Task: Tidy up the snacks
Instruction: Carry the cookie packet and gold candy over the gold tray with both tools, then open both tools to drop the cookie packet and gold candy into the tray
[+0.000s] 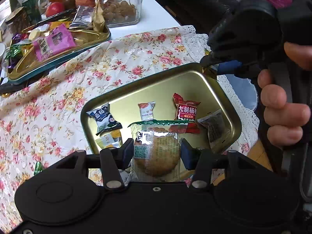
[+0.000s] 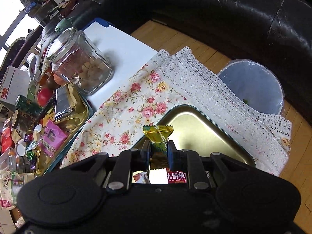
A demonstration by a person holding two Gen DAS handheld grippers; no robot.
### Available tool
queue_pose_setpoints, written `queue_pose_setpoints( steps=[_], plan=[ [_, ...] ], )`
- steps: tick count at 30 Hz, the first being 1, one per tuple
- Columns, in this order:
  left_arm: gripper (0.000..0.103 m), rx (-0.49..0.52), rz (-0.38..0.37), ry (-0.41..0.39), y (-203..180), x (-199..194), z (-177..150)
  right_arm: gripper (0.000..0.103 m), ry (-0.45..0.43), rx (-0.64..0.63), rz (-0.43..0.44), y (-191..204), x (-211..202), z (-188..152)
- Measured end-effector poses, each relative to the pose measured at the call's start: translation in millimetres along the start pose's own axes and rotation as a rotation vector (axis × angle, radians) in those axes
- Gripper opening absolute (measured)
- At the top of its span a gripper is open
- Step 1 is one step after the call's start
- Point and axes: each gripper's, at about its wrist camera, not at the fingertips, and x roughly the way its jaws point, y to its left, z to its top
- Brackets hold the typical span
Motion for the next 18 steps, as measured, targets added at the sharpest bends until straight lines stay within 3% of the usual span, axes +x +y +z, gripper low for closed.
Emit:
queue_pose_setpoints(
  steps=[7, 11, 14, 18],
  plan=[
    [0.056, -0.040, -0.030, 0.056, 1, 17, 0, 0.019, 0.000, -0.017, 0.029, 0, -5, 0],
    [0.056, -0.072, -0.050, 0.050, 7, 13, 0, 0.019, -0.002, -0.014, 0.035, -3, -7, 0],
    [0.056, -0.084, -0.015, 0.034, 14, 6, 1, 0.019, 0.000, -0.006, 0.041, -5, -8, 1],
    [0.056, -0.057, 0.093, -0.005, 24, -5, 0, 0.019, -0.006, -0.008, 0.040, -5, -10, 1]
  ],
)
